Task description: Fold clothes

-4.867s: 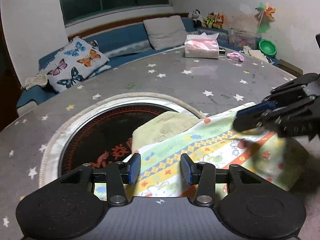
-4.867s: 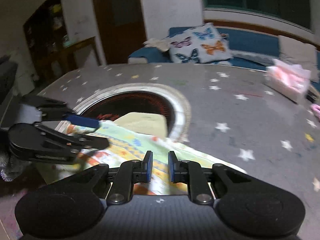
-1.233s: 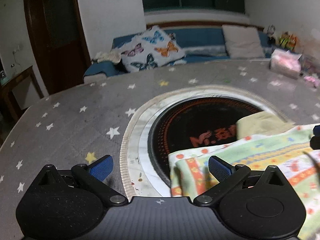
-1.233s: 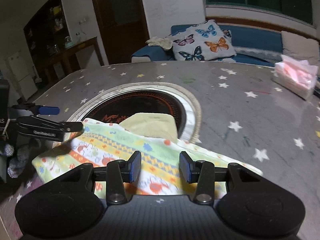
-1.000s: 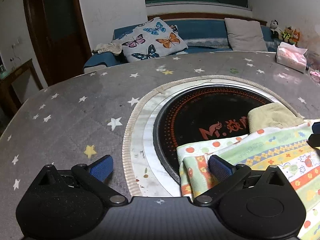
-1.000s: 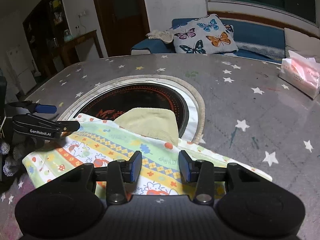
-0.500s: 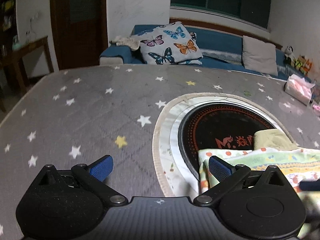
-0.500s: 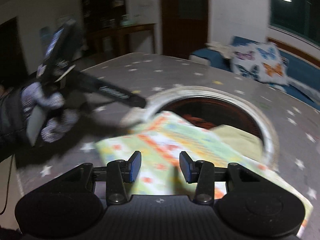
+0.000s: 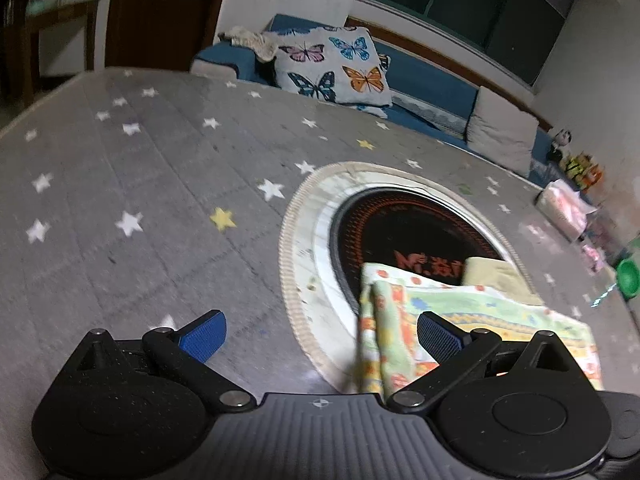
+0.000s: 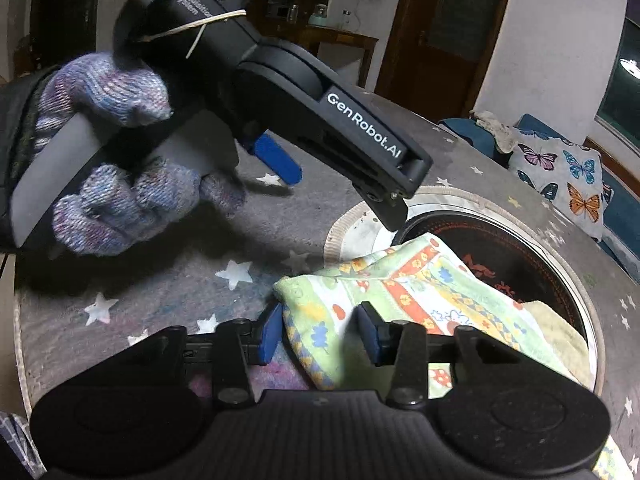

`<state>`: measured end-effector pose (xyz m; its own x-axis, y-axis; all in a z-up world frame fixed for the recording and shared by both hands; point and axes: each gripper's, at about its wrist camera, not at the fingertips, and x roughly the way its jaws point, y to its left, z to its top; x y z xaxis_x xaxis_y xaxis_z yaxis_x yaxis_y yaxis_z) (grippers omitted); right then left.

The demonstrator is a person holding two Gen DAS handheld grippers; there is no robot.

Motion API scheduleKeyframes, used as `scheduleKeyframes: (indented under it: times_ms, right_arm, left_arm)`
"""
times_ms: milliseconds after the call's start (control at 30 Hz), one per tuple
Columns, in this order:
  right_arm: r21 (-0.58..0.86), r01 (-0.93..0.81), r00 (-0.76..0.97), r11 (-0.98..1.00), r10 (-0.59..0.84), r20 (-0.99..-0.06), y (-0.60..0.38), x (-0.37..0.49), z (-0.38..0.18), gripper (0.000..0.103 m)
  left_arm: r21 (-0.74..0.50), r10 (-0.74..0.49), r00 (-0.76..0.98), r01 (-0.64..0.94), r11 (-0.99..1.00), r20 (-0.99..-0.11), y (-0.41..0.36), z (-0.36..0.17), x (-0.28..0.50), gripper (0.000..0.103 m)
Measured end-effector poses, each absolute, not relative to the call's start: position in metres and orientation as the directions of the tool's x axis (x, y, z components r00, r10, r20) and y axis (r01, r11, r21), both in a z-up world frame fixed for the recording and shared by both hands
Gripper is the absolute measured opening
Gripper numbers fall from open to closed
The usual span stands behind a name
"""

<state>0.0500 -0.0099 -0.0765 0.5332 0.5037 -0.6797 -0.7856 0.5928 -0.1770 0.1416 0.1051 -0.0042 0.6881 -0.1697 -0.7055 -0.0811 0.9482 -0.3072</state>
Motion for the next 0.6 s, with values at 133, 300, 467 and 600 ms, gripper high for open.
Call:
scheduleKeyframes:
  times_ms: [133,300,467,600]
  right_arm:
    - [-0.123,-0.778,0.529,0.616,0.536,-0.658,-0.019,0.050,-0.067,0.017]
    - [-0.061,-0.757,0.541,0.651,0.572,-0.617,-0.034,0.050,-0.050,0.013]
    - [-0.007,-0.743,0.546,0.670,0.600,-0.584,-0.053,0.047,-0.037,0.011]
    - [0.018,-0.743,0.543,0.669,0.618,-0.568,-0.065,0.038,-0.032,0.011]
  left_arm:
    - [-0.396,-0.239,0.667,-0.091,0.914,-0.705,0.102,-0.005,0.140,0.103]
    - [-0.496,-0.316,0.655,-0.104,0.862,-0.686,0.096,-0.003,0.139,0.103]
    - [-0.573,-0.398,0.623,-0.100,0.813,-0.673,0.084,-0.008,0.141,0.095]
    - [-0.630,-0.456,0.604,-0.100,0.770,-0.654,0.079,-0.015,0.142,0.074]
